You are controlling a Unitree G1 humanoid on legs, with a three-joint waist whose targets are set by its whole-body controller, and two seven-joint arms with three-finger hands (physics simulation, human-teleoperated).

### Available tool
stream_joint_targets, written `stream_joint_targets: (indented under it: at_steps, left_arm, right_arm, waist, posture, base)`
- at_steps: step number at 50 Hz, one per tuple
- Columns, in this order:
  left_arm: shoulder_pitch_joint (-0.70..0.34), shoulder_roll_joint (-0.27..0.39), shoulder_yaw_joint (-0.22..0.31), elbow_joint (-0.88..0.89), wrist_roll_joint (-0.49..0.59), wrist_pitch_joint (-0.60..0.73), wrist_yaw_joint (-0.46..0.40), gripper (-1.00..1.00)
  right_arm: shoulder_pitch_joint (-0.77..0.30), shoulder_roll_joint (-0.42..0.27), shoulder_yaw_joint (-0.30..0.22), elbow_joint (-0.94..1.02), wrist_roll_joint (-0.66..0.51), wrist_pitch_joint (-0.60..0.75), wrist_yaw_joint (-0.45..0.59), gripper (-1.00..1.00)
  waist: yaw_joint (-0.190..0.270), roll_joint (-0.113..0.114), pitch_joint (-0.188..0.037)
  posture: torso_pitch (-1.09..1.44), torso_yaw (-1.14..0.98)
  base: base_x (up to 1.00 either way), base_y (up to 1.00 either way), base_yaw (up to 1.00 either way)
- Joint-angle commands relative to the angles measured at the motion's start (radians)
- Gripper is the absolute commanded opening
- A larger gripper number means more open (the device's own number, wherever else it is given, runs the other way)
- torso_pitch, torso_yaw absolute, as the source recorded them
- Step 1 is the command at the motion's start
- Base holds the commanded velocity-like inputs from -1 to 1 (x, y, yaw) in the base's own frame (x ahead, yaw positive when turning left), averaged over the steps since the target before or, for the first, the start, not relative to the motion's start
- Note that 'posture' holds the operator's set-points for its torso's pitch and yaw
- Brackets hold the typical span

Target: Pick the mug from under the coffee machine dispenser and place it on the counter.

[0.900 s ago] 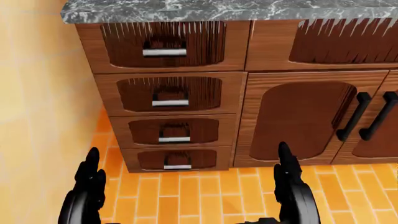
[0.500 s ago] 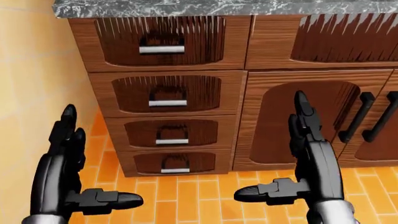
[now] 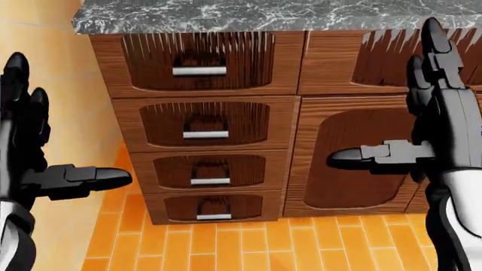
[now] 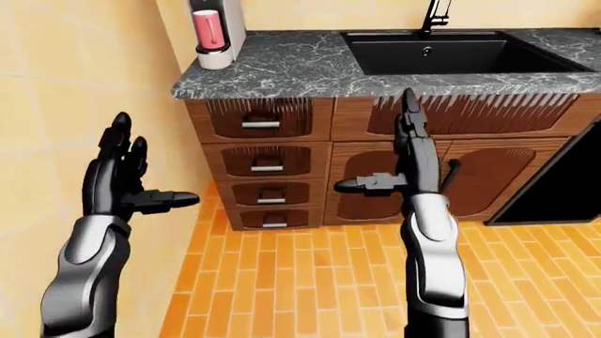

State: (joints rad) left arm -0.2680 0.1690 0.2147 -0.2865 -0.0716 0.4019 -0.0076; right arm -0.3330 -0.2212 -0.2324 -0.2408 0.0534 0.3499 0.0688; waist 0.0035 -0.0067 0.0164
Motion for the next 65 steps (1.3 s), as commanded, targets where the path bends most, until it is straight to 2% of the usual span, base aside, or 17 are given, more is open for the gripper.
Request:
stream_joint_targets:
  at_steps: [1,6,13,25,48,49,51,58,62,65]
  left_arm:
    - [-0.034,0.018,0.010,-0.043,-0.012,-0.006,0.007,1.00]
    - [-0.064,0.040,0.024,-0.062,-0.030,0.025,0.015,1.00]
    - [-0.109,0.088,0.058,-0.038,-0.054,0.039,0.027,1.00]
    - [-0.118,0.124,0.083,0.024,-0.056,-0.006,0.041,1.00]
    - [-0.157,0.191,0.134,0.004,-0.118,0.052,0.067,1.00]
    - [-0.159,0.195,0.135,0.003,-0.120,0.054,0.067,1.00]
    - [-0.166,0.206,0.139,-0.004,-0.122,0.062,0.069,1.00]
    - [-0.193,0.237,0.155,-0.011,-0.134,0.082,0.072,1.00]
    - [-0.195,0.255,0.166,0.007,-0.134,0.069,0.068,1.00]
    - [-0.200,0.265,0.170,0.006,-0.136,0.073,0.070,1.00]
  right_arm:
    - [-0.040,-0.023,-0.018,-0.018,0.018,-0.013,-0.006,1.00]
    - [-0.088,-0.072,-0.050,-0.039,0.071,0.050,-0.016,1.00]
    - [-0.122,-0.119,-0.075,-0.012,0.103,0.061,-0.018,1.00]
    - [-0.164,-0.190,-0.116,0.019,0.153,0.080,-0.028,1.00]
    - [-0.204,-0.251,-0.135,0.000,0.200,0.117,-0.029,1.00]
    - [-0.208,-0.254,-0.137,-0.001,0.201,0.118,-0.030,1.00]
    - [-0.218,-0.265,-0.141,-0.007,0.208,0.129,-0.030,1.00]
    - [-0.245,-0.301,-0.154,-0.003,0.228,0.146,-0.035,1.00]
    - [-0.260,-0.318,-0.157,-0.001,0.235,0.154,-0.037,1.00]
    - [-0.267,-0.329,-0.160,-0.002,0.239,0.160,-0.038,1.00]
  waist:
    - [0.000,0.001,-0.017]
    - [0.001,-0.002,-0.015]
    - [0.001,-0.002,-0.011]
    - [0.002,-0.003,-0.009]
    - [0.002,-0.002,-0.007]
    - [0.000,0.002,-0.025]
    - [-0.001,0.006,-0.009]
    - [-0.002,0.000,0.005]
    - [-0.002,0.015,0.006]
    - [-0.002,0.047,0.013]
  posture:
    - [0.00,0.00]
    - [0.00,0.00]
    - [0.00,0.00]
    - [0.00,0.00]
    - [0.00,0.00]
    - [0.00,0.00]
    - [0.00,0.00]
    - [0.00,0.00]
    - [0.00,0.00]
    - [0.00,0.00]
  base:
    - [0.00,0.00,0.00]
    - [0.00,0.00,0.00]
    - [0.00,0.00,0.00]
    - [0.00,0.00,0.00]
    - [0.00,0.00,0.00]
    - [0.05,0.00,0.00]
    - [0.09,0.00,0.00]
    - [0.13,0.00,0.00]
    - [0.14,0.00,0.00]
    - [0.15,0.00,0.00]
